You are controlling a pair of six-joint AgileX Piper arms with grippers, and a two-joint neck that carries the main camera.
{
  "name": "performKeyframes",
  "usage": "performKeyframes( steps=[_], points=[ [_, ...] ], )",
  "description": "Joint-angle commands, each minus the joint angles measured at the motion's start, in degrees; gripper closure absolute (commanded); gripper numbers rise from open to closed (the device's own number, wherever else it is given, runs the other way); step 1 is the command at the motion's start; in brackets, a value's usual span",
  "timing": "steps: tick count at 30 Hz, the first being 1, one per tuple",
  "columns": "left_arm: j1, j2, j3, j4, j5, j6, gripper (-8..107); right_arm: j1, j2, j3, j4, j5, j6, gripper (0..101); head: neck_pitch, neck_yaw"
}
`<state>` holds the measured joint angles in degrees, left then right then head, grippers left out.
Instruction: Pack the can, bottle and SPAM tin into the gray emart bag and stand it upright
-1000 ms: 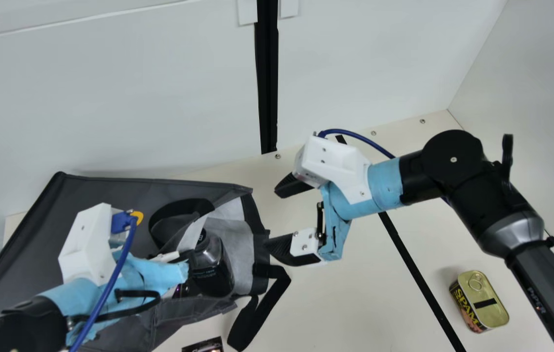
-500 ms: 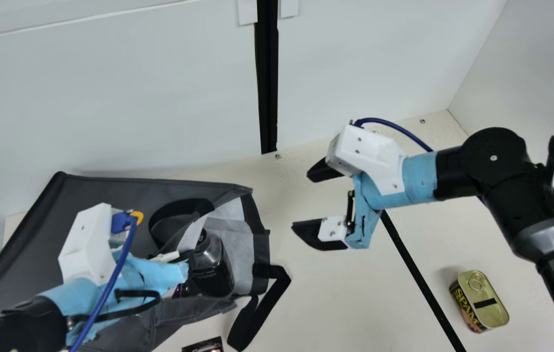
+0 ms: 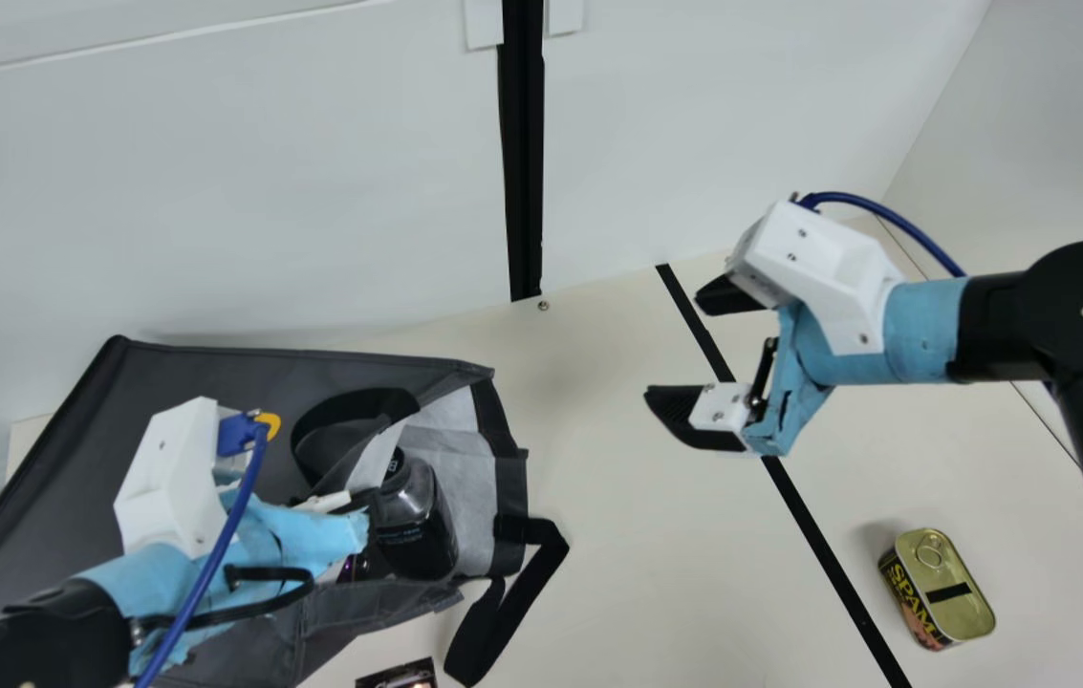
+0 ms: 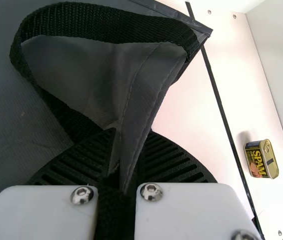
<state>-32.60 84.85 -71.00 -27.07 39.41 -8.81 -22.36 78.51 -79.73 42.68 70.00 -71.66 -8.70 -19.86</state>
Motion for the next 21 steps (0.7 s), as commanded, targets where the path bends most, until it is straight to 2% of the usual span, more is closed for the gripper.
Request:
performKeyframes(
  steps=[1,21],
  points=[
    [0.0,0.0,0.0,0.0,0.0,0.0,107,-0.97,-0.85,-0.18,-1.39,-0.09,1.2,6,-1.3,-0.14],
    [0.0,0.0,0.0,0.0,0.0,0.0,107,-8.33,-10.18,-0.89,-14.71,-0.09,14.85,6,-1.3,-0.14]
  ],
)
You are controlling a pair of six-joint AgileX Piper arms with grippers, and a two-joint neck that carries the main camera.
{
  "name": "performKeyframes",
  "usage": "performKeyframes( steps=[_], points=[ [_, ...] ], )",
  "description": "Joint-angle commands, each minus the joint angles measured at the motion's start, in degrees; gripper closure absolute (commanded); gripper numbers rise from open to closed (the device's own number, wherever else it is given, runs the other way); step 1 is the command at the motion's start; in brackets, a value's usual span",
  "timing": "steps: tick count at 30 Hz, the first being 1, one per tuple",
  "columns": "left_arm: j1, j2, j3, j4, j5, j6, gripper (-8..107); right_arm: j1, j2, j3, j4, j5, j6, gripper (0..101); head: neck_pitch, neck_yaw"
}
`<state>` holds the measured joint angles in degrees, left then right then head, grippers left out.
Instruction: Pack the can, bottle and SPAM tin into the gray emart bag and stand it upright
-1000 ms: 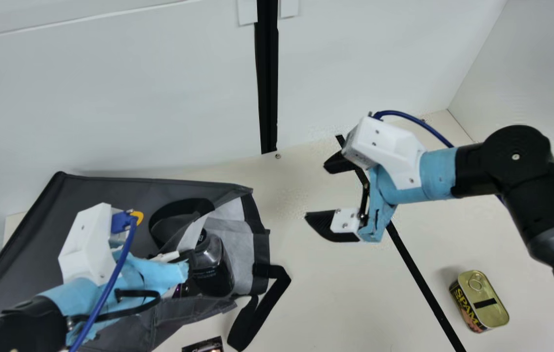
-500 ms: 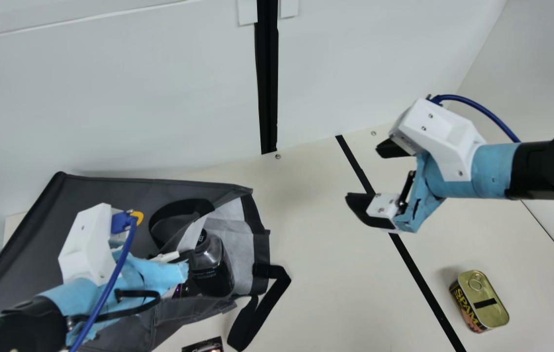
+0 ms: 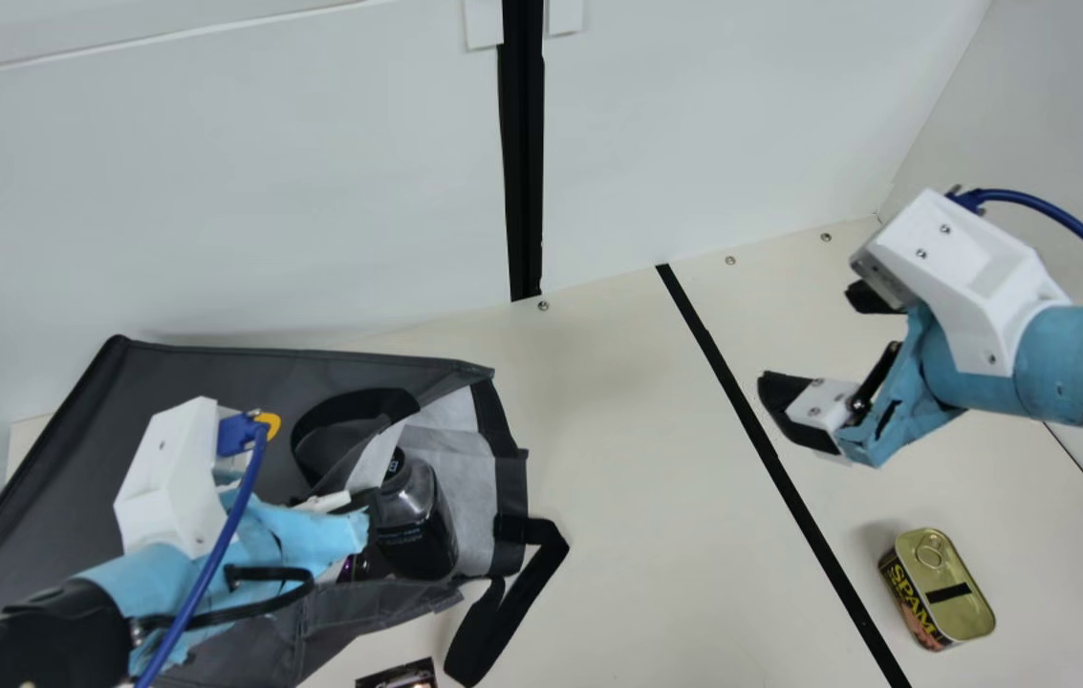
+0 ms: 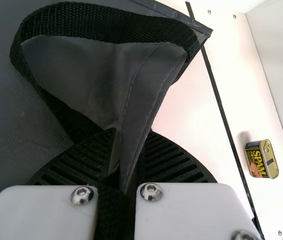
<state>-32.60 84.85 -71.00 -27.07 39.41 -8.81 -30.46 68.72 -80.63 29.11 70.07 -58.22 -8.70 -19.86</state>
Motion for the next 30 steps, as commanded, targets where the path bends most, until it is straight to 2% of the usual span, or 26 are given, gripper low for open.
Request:
performKeyframes(
  steps=[1,12,20,30],
  points=[
    [0.0,0.0,0.0,0.0,0.0,0.0,107,-0.43,-0.78,0.01,-1.8,-0.17,2.22,6,-1.3,-0.14],
    [0.0,0.0,0.0,0.0,0.0,0.0,107,-1.65,-3.53,0.5,-8.06,-0.17,10.51,6,-1.3,-0.14],
    [0.0,0.0,0.0,0.0,0.0,0.0,107,-3.39,-7.12,2.56,-11.13,-0.17,15.68,6,-1.3,-0.14],
    [0.0,0.0,0.0,0.0,0.0,0.0,107,-1.34,-13.69,6.35,-19.98,-0.17,28.63,6,-1.3,-0.14]
  ],
)
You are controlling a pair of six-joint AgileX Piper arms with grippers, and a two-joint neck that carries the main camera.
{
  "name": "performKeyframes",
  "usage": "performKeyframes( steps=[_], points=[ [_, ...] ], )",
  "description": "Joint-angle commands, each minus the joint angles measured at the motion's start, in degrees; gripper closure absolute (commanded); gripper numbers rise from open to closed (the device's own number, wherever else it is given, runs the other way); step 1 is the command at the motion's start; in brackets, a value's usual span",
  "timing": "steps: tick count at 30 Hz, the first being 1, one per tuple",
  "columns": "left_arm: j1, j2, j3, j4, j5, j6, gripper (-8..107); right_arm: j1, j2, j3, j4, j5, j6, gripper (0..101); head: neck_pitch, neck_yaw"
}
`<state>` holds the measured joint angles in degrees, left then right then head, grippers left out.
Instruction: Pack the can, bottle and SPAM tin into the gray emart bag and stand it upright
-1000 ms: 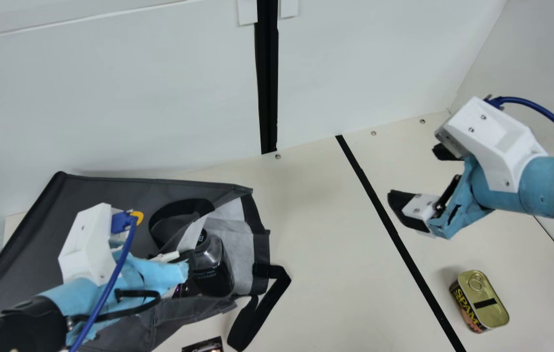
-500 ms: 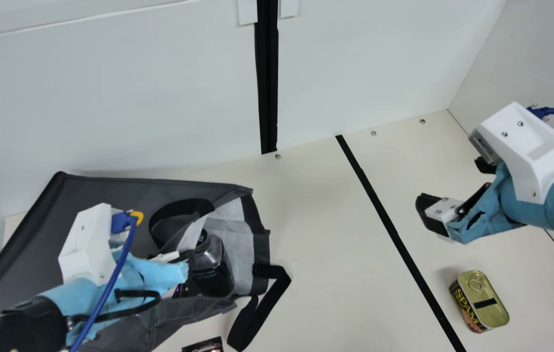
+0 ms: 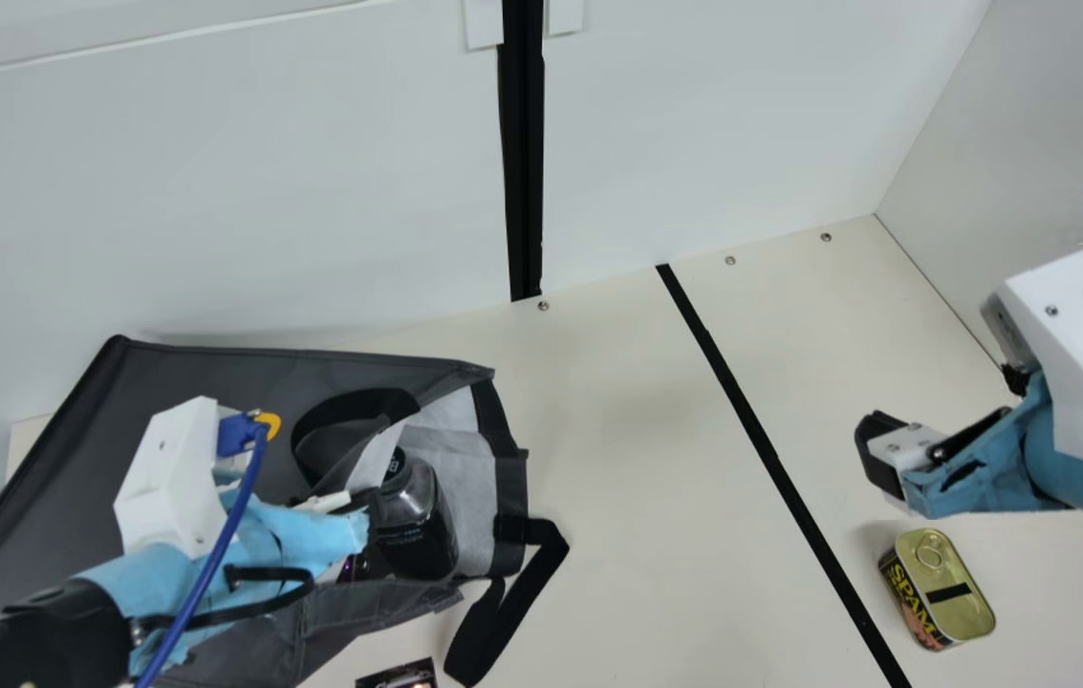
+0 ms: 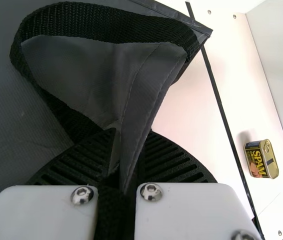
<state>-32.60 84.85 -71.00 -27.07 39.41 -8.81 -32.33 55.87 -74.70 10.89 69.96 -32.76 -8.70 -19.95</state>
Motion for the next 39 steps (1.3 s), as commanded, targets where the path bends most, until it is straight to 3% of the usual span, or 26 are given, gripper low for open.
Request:
performKeyframes(
  steps=[1,9,15,39],
  points=[
    [0.0,0.0,0.0,0.0,0.0,0.0,107,1.15,-1.53,0.93,-2.86,-0.06,4.69,6,-1.3,-0.05],
    [0.0,0.0,0.0,0.0,0.0,0.0,107,5.74,-6.19,4.95,-10.71,-0.06,14.88,6,-1.3,-0.05],
    [0.0,0.0,0.0,0.0,0.0,0.0,107,6.46,-8.15,6.61,-13.91,-0.06,18.57,6,-1.3,-0.05],
    [0.0,0.0,0.0,0.0,0.0,0.0,107,1.54,-10.7,8.49,-13.94,-0.06,18.81,6,-1.3,-0.05]
  ],
)
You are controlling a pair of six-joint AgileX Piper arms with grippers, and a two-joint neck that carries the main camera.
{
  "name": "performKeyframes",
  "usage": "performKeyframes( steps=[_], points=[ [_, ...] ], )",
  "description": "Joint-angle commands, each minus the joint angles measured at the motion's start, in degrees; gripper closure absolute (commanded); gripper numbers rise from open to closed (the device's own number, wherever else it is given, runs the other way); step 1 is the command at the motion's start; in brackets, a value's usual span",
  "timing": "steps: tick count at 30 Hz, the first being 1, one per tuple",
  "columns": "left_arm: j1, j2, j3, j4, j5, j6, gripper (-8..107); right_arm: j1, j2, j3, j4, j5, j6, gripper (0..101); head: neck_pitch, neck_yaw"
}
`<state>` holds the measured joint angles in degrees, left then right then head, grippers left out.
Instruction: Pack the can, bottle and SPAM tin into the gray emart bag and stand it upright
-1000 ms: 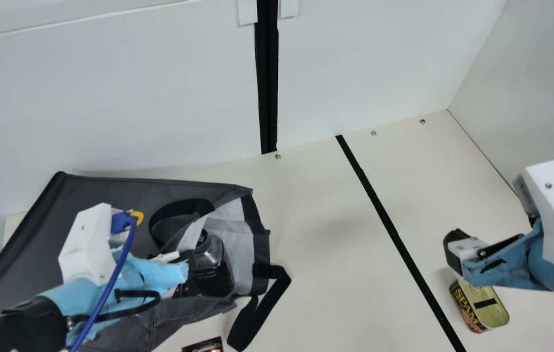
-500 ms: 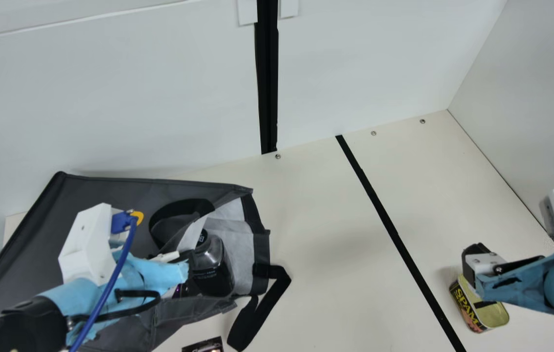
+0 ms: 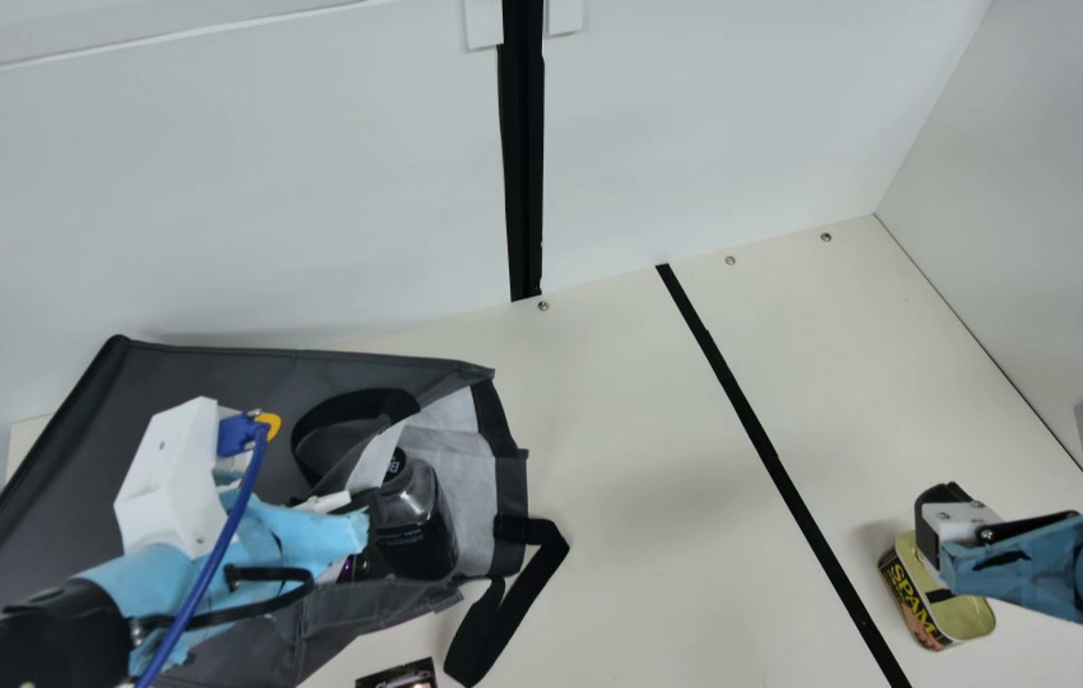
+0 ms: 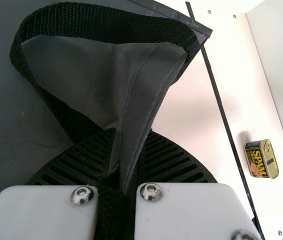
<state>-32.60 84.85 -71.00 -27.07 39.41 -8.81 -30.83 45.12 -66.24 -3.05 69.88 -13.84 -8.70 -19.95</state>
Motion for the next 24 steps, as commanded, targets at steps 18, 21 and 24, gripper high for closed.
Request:
performKeyframes(
  steps=[18,21,24],
  points=[
    [0.0,0.0,0.0,0.0,0.0,0.0,107,-2.21,1.59,3.64,1.94,0.03,-5.05,6,-1.3,-0.05],
    [0.0,0.0,0.0,0.0,0.0,0.0,107,-2.69,1.96,4.71,2.64,0.03,-6.38,6,-1.3,-0.05],
    [0.0,0.0,0.0,0.0,0.0,0.0,107,-3.4,2.39,5.69,3.56,0.03,-7.92,6,-1.3,-0.05]
  ],
)
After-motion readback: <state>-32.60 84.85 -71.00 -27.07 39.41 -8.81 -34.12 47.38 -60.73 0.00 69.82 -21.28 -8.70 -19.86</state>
